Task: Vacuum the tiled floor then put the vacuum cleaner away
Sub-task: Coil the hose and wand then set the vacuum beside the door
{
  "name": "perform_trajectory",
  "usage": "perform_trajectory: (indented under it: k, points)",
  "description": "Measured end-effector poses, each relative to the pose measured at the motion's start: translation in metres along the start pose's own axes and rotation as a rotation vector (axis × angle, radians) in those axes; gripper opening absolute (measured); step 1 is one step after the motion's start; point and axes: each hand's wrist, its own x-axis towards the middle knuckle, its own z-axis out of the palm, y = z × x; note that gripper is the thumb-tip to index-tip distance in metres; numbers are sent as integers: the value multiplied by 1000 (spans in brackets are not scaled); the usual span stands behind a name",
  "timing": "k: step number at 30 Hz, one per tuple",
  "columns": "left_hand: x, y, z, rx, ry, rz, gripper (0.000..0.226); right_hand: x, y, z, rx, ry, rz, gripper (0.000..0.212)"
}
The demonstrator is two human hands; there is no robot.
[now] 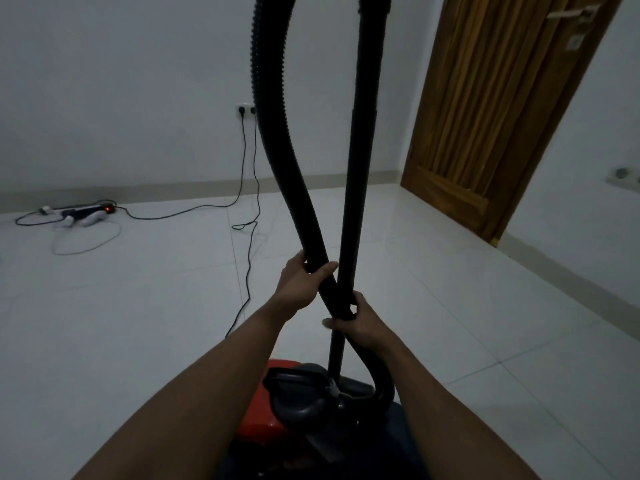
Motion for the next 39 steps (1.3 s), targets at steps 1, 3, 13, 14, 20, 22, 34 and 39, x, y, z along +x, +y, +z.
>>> perform_trajectory:
  k: [1,3,13,14,20,22,34,39]
  points:
    - [3,0,-1,5,-3,3,30,4,0,4,-40,27,-9,83]
    - [6,-1,-1,19,-5,15,28,12,0,9,-111,123,-25,78]
    - [-39,-93,-15,269,20,-249,106,17,3,8,-106,213,-38,69]
    - [-48,-114,-17,322,21,-373,114,17,3,6,-102,221,-43,67]
    - [-88,-183,-19,345,-139,-563,103,18,6,4,-44,225,-30,66]
    - [-92,-191,-15,343,-85,-627,108,20,5,5,-47,212,-23,67]
    - [-79,-208,-16,510,-141,-714,126,34,8,3,-42,198,1,66]
    - [-67,-214,-23,355,-196,-761,137,37,8,1,-46,210,-3,65]
